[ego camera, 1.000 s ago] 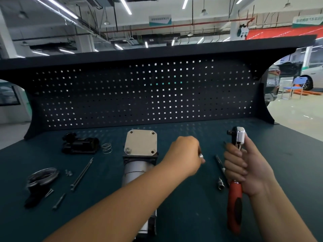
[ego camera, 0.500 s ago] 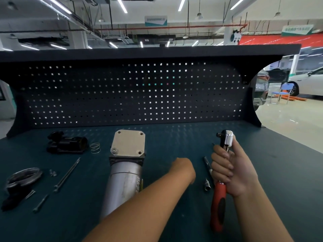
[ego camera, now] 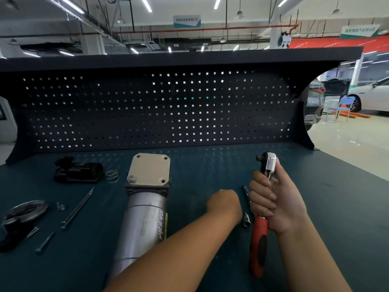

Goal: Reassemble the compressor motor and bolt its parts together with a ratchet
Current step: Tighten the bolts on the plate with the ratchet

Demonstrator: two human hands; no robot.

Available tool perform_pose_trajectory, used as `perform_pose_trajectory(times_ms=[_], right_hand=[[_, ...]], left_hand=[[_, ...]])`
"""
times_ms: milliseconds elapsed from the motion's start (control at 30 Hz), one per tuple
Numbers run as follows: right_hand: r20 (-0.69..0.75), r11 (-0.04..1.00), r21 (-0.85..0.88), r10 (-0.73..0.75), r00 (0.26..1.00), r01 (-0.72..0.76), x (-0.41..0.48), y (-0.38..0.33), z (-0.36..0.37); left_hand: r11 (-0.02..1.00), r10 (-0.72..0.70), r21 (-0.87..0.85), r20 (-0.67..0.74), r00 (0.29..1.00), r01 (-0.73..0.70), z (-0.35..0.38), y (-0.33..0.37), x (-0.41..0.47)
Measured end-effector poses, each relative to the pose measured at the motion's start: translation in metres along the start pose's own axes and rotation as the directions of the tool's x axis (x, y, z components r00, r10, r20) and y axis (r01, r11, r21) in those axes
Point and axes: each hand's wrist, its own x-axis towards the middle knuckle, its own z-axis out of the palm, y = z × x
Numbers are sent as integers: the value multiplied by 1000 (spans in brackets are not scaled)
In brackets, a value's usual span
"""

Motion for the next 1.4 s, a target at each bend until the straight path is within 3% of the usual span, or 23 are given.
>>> perform_pose_trajectory(times_ms=[200,367,533,633,667,700,767,833,900,1000,1167,1400], right_hand=[[-22,999,-41,3,1000,-4,0,0,0],[-31,998,-54,8,1000,-9,-1,-1,1],[-17,1000,-26,0,1000,-1,-2,0,3],[12,1000,-11,4,1000,-4,-2,0,5],[22,1000,-17,6,1000,-6,-2,1,6],[33,1000,-25,10,999,-9,-2,2,7],[50,999,-34,10,999,-8,-1,5,10],[51,999,-36,4,999,-2,0,8,14],[35,999,-44,-12,999,13,1,11,17],[-4,996,-80,-46,999,45,3,17,22],[-26,991,-123,-59,998,55,7,23,26],[-49,982,-186,-25,998,15,8,28,27]], left_hand=[[990,112,86,-15,994,-110,9,20,-9],[993,119,5,-30,993,-118,10,19,-10],[980,23,-198,-24,999,-28,-11,14,-14],[892,-1,-450,-90,996,-40,-32,-1,-15],[796,-14,-603,-109,994,-55,-38,-6,-16],[639,-35,-766,-122,992,-72,-44,-9,-18],[178,-84,-982,-74,994,-59,-54,-12,-23],[-218,-75,-976,0,997,-16,-63,-12,-31],[-377,-58,-926,17,998,-6,-67,-13,-38],[-416,-39,-909,1,999,-15,-67,-13,-49],[-393,-43,-919,-23,999,-38,-63,-11,-56],[-204,-76,-956,-200,977,-212,-53,-12,-60]])
